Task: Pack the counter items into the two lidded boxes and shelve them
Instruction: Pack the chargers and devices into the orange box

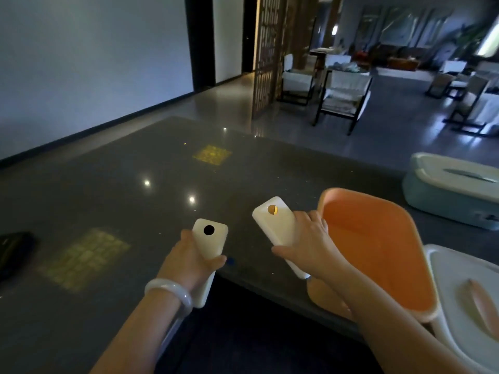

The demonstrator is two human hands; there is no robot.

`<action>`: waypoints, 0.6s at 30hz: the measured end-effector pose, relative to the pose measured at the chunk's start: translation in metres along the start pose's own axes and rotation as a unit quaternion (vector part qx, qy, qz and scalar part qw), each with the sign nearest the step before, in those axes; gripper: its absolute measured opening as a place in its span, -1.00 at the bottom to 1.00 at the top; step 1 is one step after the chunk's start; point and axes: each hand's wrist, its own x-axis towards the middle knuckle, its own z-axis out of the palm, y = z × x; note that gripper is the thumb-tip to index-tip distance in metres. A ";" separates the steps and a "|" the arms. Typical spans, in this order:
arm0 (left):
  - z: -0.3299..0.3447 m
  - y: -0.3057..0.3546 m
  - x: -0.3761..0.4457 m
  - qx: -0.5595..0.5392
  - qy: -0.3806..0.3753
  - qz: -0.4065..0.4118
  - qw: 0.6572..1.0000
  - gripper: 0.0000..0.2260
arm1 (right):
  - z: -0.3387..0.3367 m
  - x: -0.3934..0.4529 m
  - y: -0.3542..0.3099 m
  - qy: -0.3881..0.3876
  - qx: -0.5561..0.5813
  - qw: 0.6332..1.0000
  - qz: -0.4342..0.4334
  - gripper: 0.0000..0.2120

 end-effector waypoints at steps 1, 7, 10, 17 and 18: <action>0.009 0.014 -0.001 0.005 -0.005 0.016 1.000 -0.36 | -0.011 0.000 0.014 0.012 0.002 1.000 0.005 -0.20; 0.056 0.103 0.000 0.014 -0.006 0.083 0.996 -0.45 | -0.052 -0.002 0.098 0.048 0.031 0.998 0.038 -0.16; 0.079 0.145 -0.001 0.017 -0.010 0.110 0.994 -0.41 | -0.056 0.004 0.130 0.033 0.037 0.996 0.075 -0.16; 0.122 0.200 0.008 0.063 -0.046 0.092 0.993 -0.42 | -0.034 0.017 0.173 0.031 0.079 0.986 0.147 -0.23; 0.125 0.203 0.010 0.081 -0.058 0.090 0.991 -0.41 | -0.031 0.018 0.176 0.029 0.084 0.984 0.154 -0.25</action>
